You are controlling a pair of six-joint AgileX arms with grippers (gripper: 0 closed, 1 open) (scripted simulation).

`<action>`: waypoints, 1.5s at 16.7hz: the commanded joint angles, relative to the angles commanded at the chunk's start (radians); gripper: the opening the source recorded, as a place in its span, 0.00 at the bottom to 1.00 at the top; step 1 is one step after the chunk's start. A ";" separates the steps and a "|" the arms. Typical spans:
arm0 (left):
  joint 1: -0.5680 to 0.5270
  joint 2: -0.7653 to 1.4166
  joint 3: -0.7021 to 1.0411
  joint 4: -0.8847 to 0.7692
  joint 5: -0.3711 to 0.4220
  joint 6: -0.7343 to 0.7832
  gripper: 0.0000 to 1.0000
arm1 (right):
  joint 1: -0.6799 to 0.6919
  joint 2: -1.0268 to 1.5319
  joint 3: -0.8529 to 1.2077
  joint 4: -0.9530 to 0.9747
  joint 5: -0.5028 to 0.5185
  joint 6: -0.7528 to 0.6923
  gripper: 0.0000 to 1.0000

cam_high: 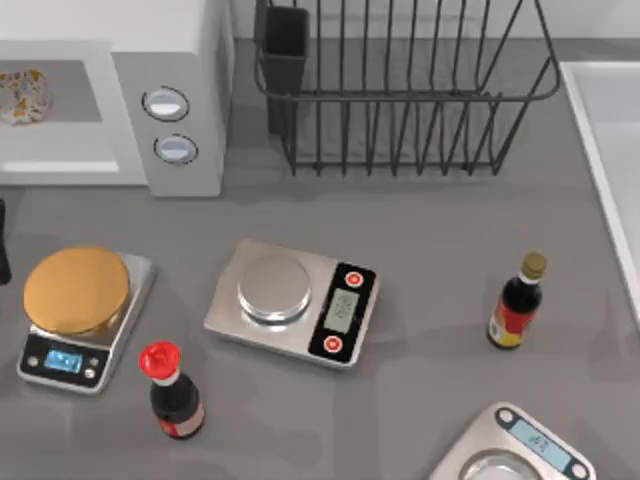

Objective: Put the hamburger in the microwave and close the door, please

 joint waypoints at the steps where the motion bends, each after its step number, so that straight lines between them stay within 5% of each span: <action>1: -0.001 -0.021 0.027 -0.052 0.005 0.002 1.00 | 0.000 0.000 0.000 0.000 0.000 0.000 1.00; 10: 0.032 -0.183 0.220 -0.378 -0.059 0.006 1.00 | 0.000 0.000 0.000 0.000 0.000 0.000 1.00; 18: 0.014 -0.236 0.188 -0.378 -0.077 -0.002 1.00 | 0.000 0.000 0.000 0.000 0.000 0.000 1.00; 25: -0.101 -0.585 -0.018 -0.370 -0.196 -0.055 1.00 | 0.000 0.000 0.000 0.000 0.000 0.000 1.00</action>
